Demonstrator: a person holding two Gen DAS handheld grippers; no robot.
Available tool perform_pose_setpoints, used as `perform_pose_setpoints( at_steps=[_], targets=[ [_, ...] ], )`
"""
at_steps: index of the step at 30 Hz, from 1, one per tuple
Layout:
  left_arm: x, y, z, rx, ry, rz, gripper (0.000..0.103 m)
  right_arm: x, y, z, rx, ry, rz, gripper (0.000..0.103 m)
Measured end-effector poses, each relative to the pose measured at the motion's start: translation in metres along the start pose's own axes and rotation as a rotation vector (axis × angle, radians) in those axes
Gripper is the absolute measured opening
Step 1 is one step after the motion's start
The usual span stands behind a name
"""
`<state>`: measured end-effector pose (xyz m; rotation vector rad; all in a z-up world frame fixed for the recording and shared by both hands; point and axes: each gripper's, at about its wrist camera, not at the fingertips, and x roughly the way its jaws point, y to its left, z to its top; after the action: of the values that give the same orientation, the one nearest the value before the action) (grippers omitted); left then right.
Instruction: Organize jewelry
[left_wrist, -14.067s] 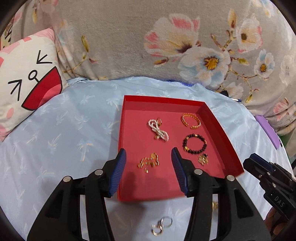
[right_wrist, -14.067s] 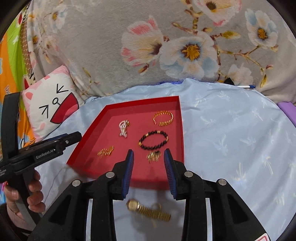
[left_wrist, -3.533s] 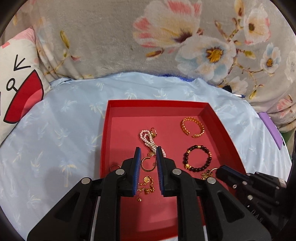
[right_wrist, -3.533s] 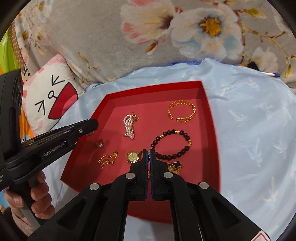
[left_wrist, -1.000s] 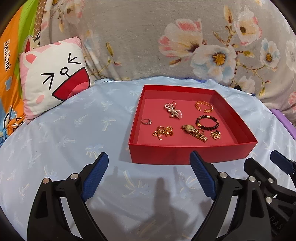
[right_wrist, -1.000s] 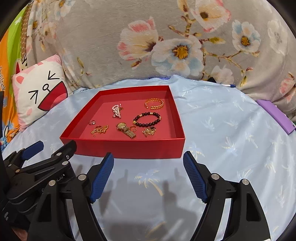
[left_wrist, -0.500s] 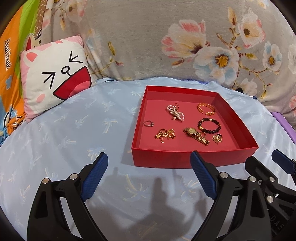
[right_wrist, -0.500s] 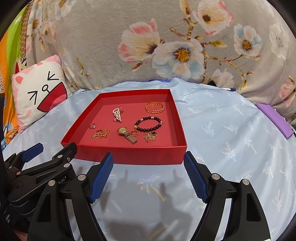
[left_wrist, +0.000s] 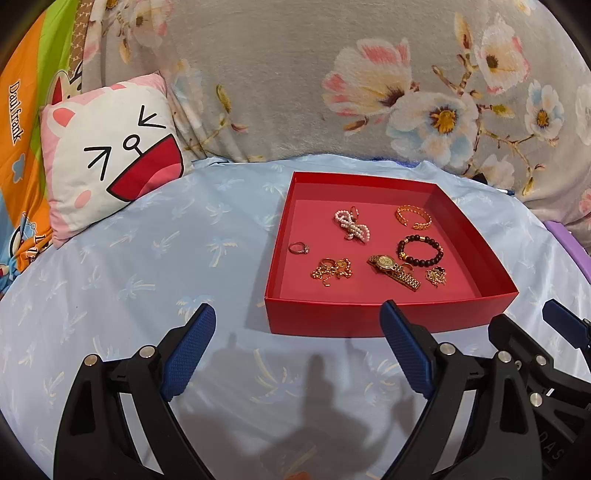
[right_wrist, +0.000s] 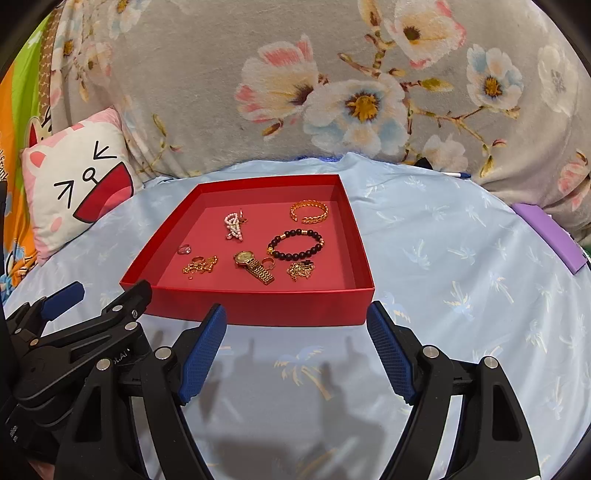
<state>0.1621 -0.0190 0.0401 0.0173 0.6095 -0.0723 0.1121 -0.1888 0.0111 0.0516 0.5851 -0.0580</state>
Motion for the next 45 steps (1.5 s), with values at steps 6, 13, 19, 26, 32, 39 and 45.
perform_pose_setpoints(
  at_steps=[6,13,19,26,32,39,45],
  targets=[
    [-0.0001,0.0011,0.0006,0.0,0.001,0.001,0.088,0.0,-0.0002,0.0004,-0.001,0.0,0.0,0.076],
    [0.0,0.0005,0.0004,0.001,0.002,0.001,0.088,0.0,-0.0004,0.0005,0.0,0.001,0.0,0.076],
    [0.0003,-0.0004,-0.0001,0.005,0.002,0.004,0.088,0.0005,-0.0007,-0.0001,0.001,0.002,0.001,0.076],
    [0.0018,0.002,0.0013,0.012,0.006,0.008,0.088,0.0011,-0.001,-0.0008,0.002,0.003,0.0,0.076],
    [0.0018,0.001,0.0013,0.015,0.005,0.01,0.088,0.0014,-0.0016,-0.0022,0.004,0.005,0.002,0.076],
    [0.0017,0.0021,0.0016,0.016,0.005,0.011,0.088,0.001,-0.0013,-0.0016,0.003,0.004,0.001,0.076],
    [0.0019,0.0005,0.0009,0.017,0.007,0.009,0.088,0.0013,-0.0014,-0.0012,0.003,0.004,0.001,0.076]
  ],
)
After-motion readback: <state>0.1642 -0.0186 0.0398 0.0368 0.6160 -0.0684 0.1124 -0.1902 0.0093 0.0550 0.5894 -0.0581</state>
